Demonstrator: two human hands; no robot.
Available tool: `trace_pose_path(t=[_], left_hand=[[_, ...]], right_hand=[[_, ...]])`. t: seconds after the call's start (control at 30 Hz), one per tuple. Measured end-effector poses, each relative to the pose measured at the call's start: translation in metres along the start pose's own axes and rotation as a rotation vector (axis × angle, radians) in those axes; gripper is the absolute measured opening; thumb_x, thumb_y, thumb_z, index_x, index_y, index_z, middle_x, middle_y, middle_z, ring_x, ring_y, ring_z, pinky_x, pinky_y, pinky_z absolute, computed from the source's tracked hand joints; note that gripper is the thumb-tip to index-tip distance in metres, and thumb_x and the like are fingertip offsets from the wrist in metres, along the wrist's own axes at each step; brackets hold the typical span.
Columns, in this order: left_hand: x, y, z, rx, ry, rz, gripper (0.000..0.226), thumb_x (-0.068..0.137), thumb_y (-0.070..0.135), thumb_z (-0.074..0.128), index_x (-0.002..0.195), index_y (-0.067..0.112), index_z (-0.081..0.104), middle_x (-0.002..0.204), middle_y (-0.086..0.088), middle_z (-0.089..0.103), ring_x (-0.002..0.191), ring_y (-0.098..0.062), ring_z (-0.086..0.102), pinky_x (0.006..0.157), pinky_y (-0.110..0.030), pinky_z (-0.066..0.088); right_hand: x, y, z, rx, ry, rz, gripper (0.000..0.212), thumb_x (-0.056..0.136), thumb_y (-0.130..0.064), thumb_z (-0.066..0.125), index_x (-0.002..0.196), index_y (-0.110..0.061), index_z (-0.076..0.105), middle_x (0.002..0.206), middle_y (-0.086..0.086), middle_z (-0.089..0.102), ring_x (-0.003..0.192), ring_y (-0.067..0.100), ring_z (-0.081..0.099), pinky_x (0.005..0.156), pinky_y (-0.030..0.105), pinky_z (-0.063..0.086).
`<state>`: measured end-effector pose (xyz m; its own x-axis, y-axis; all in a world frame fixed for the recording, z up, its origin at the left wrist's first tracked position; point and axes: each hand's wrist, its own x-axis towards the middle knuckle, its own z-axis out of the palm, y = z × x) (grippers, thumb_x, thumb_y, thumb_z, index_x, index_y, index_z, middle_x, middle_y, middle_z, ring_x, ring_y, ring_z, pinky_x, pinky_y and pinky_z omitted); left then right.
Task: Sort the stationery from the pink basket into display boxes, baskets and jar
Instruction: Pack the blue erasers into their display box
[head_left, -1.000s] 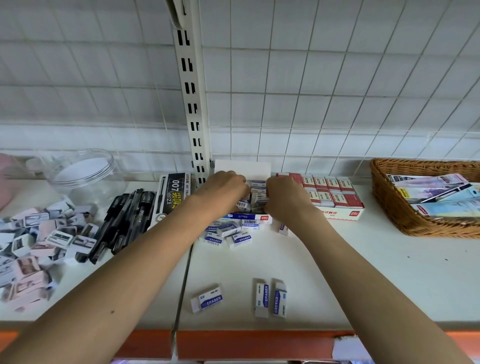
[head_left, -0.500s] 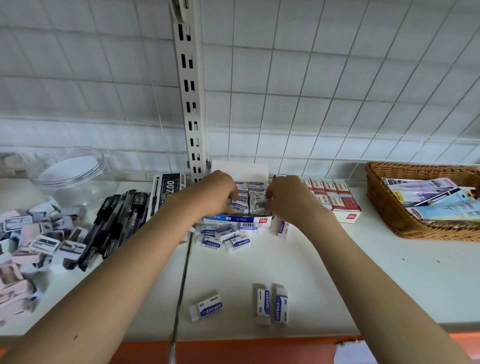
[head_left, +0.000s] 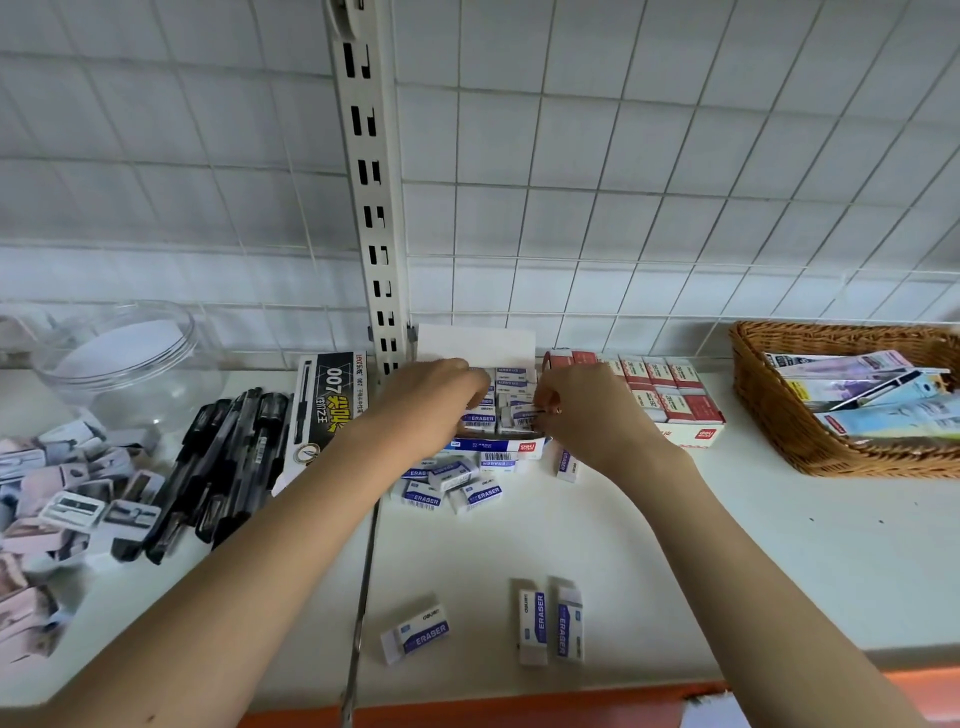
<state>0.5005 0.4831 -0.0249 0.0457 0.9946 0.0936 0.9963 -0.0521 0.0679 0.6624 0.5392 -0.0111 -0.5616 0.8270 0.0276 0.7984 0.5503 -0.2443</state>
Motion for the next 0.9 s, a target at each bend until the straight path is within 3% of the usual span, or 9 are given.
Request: trace_pose_path(t=[0.13, 0.23, 0.47, 0.6, 0.73, 0.9], left_hand=[[-0.001, -0.003, 0.0, 0.035, 0.038, 0.002, 0.011, 0.085, 0.014, 0.066, 0.094, 0.018, 0.06, 0.099, 0.001, 0.048, 0.09, -0.017, 0.052, 0.067, -0.029, 0.043], [-0.002, -0.004, 0.001, -0.015, 0.003, -0.024, 0.012, 0.086, 0.021, 0.065, 0.096, 0.018, 0.059, 0.097, 0.002, 0.05, 0.089, -0.018, 0.054, 0.072, -0.032, 0.046], [0.0, -0.013, 0.008, -0.226, -0.071, -0.081, 0.011, 0.087, 0.015, 0.064, 0.091, 0.017, 0.054, 0.086, 0.006, 0.047, 0.081, -0.013, 0.046, 0.068, -0.025, 0.035], [-0.003, -0.018, 0.008, -0.316, -0.071, -0.055, 0.012, 0.086, 0.013, 0.064, 0.093, 0.015, 0.055, 0.076, 0.012, 0.042, 0.071, -0.006, 0.043, 0.058, -0.019, 0.032], [-0.01, -0.023, 0.007, -0.371, 0.001, -0.049, 0.011, 0.086, 0.012, 0.064, 0.09, 0.015, 0.054, 0.072, 0.015, 0.04, 0.063, 0.0, 0.039, 0.054, -0.015, 0.028], [-0.02, -0.031, 0.015, -0.41, 0.103, -0.073, 0.009, 0.086, 0.014, 0.066, 0.09, 0.014, 0.058, 0.074, 0.016, 0.044, 0.065, 0.003, 0.043, 0.056, -0.01, 0.031]], right_hand=[[-0.001, -0.001, 0.005, -0.02, 0.013, -0.004, 0.02, 0.087, -0.011, 0.055, 0.1, -0.011, 0.071, 0.103, 0.006, 0.067, 0.092, 0.024, 0.063, 0.078, 0.03, 0.052], [0.0, -0.003, 0.01, -0.033, 0.01, -0.019, 0.019, 0.088, -0.011, 0.055, 0.097, -0.01, 0.071, 0.103, 0.007, 0.067, 0.089, 0.025, 0.063, 0.078, 0.032, 0.054], [0.006, -0.009, 0.012, -0.127, 0.007, -0.046, 0.014, 0.089, -0.02, 0.058, 0.101, -0.014, 0.063, 0.107, 0.007, 0.064, 0.094, 0.026, 0.061, 0.074, 0.031, 0.049], [0.01, -0.011, 0.006, -0.217, -0.06, -0.052, 0.032, 0.086, -0.035, 0.065, 0.11, -0.017, 0.055, 0.107, 0.004, 0.061, 0.097, 0.024, 0.059, 0.071, 0.032, 0.046], [0.024, -0.016, 0.004, -0.372, -0.129, -0.045, 0.033, 0.086, -0.034, 0.063, 0.112, -0.018, 0.052, 0.094, 0.001, 0.056, 0.085, 0.021, 0.056, 0.066, 0.031, 0.043], [0.031, -0.017, 0.006, -0.368, -0.205, -0.045, 0.024, 0.084, -0.031, 0.061, 0.101, -0.016, 0.055, 0.083, -0.001, 0.05, 0.08, 0.02, 0.053, 0.067, 0.031, 0.045]])
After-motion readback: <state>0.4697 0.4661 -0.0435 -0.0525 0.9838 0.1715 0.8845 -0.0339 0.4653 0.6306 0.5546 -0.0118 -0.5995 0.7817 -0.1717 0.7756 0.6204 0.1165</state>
